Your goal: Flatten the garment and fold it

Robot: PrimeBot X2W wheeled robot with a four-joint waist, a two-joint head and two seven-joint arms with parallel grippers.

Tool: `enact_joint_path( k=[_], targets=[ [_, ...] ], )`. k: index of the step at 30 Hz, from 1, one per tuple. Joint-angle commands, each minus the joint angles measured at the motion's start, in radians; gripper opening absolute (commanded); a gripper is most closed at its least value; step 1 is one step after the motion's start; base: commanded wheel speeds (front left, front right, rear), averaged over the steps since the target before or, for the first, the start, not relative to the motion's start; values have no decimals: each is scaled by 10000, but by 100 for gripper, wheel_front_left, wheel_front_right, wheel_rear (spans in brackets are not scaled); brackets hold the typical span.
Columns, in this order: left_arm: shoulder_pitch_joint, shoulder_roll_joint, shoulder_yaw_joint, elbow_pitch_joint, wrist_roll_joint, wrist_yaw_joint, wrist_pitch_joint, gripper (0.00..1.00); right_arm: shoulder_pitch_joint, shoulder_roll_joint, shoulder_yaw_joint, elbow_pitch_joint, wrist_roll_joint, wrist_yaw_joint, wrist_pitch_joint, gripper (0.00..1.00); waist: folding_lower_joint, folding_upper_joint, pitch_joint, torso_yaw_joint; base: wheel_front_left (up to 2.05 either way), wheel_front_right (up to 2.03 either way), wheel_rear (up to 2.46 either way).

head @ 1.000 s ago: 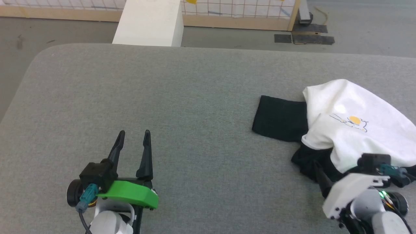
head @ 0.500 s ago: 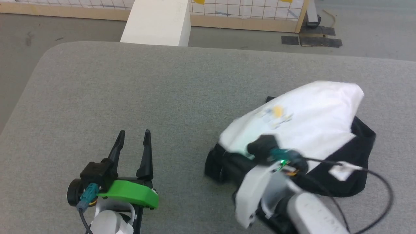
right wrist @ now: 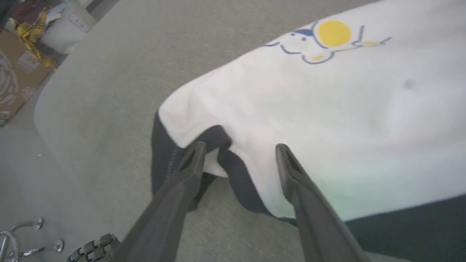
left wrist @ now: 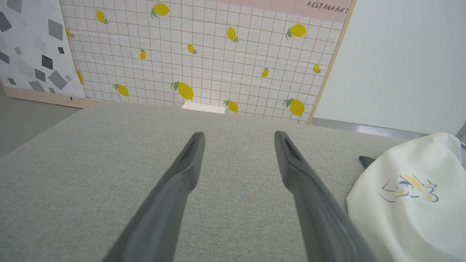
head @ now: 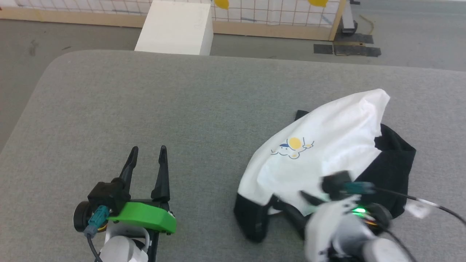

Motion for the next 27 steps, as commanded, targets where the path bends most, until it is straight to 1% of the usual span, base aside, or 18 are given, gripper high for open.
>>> enact_joint_path(
  k=[1,4,7,9,12,14,17,19,22,23,27],
  targets=[
    [36,-24,-12,3,74,-14,-36,100,352,-15,-510,-320,-155,-13,-17,100,0,0,-67,-145,0,0,0],
    [50,-24,-92,29,70,-49,-36,100,1113,-15,-1958,-1240,-599,-13,90,100,0,0,-88,-348,0,0,0],
    [12,-24,-213,117,73,-88,-36,100,1650,-14,-3023,-2017,-613,-13,153,100,0,0,-71,-568,0,0,0],
    [-23,-24,-356,239,100,-134,-36,100,1772,-14,-3639,-2431,-679,-13,-73,100,0,0,-61,-741,0,0,0],
    [-125,-24,-839,793,35,-250,3,100,1694,-14,-4364,-2718,-842,-13,-887,100,0,0,-54,-947,0,0,0],
    [-281,-24,-1258,1170,-211,-324,312,100,1617,-14,-4497,-2669,-889,-13,-1381,100,0,0,-66,-1051,0,0,0],
    [-578,-24,-1908,1623,-457,-391,1127,100,1535,-14,-4364,-2459,-798,-13,-1910,100,0,0,-81,-1150,0,0,0],
    [-830,-24,-2295,1947,-605,-413,1856,100,1495,-14,-4205,-2304,-617,-13,-2152,100,0,0,-82,-1204,0,0,0],
    [-1176,-24,-2757,2530,-915,-428,3291,100,1420,-14,-3993,-2066,-501,-13,-2342,100,0,0,-86,-1287,0,0,0],
    [-1267,-24,-2841,2744,-957,-361,3850,100,1393,-14,-3951,-2000,-518,-13,-2390,100,0,0,-97,-1312,0,0,0],
    [-1514,8,-3136,3330,-743,153,5661,100,1357,-14,-3812,-1861,-527,-13,-2475,100,0,0,-126,-1414,0,0,0]
  ],
)
